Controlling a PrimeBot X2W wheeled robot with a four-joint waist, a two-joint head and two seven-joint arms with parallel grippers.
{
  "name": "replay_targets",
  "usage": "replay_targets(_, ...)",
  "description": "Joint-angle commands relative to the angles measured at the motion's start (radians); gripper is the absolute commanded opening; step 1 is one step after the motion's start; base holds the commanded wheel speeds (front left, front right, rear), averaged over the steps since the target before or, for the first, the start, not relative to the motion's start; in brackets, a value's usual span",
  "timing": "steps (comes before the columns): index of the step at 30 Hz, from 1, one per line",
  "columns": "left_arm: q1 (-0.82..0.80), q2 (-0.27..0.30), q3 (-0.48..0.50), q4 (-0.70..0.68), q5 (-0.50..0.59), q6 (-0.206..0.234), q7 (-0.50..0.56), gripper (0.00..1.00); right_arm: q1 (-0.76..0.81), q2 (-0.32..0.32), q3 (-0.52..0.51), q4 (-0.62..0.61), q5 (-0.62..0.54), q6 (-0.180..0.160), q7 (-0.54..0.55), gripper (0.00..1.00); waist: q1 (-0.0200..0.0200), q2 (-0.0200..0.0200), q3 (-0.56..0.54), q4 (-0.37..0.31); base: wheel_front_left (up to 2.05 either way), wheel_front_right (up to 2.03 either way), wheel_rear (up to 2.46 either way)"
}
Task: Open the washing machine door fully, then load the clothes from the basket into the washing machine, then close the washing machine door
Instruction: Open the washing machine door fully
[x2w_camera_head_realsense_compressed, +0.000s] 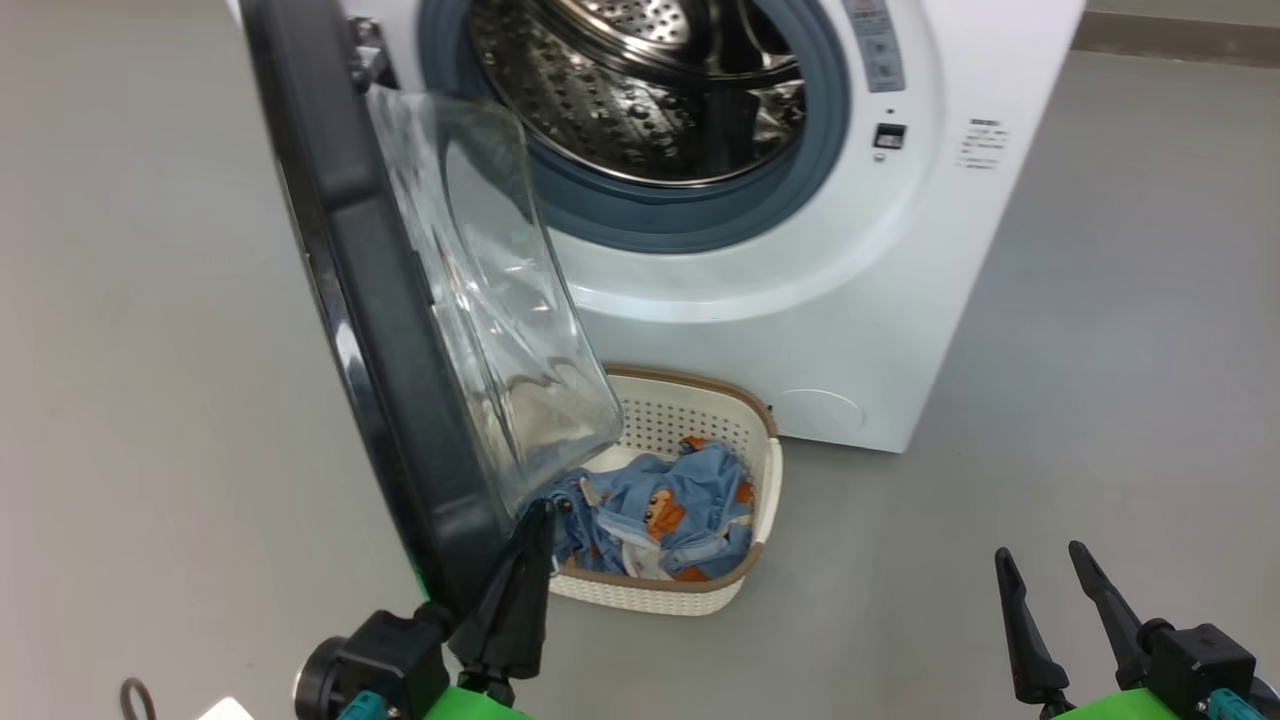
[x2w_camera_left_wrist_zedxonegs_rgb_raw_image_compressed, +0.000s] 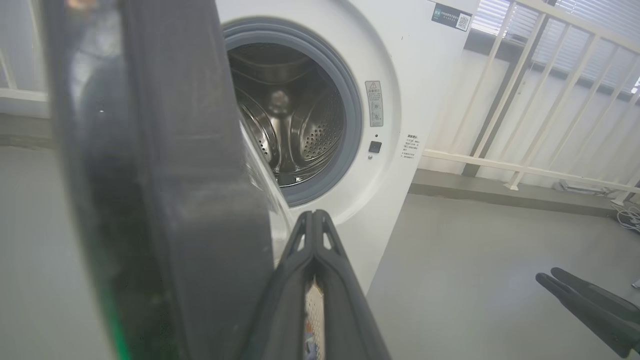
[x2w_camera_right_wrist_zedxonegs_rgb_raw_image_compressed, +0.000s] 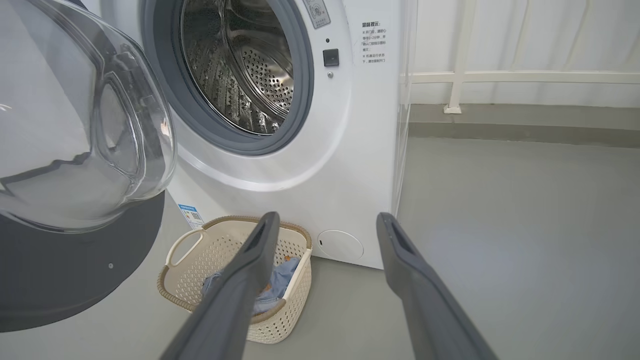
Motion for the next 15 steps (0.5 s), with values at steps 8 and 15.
replay_targets(8,-0.02,0.045,0.091,-0.01,-0.017,0.045,0.006,0.0,-0.02,-0.013,0.028,-0.021,0.008,0.003,-0.012,1.0,0.0,0.0,-0.004,0.092,0.0,0.0,0.0)
replay_targets(15,-0.001,0.073,0.156,0.001,-0.042,0.064,-0.009,0.0,-0.018,-0.019,0.034,-0.021,0.009,0.003,-0.012,1.0,0.0,0.0,-0.006,0.115,0.0,0.0,0.0)
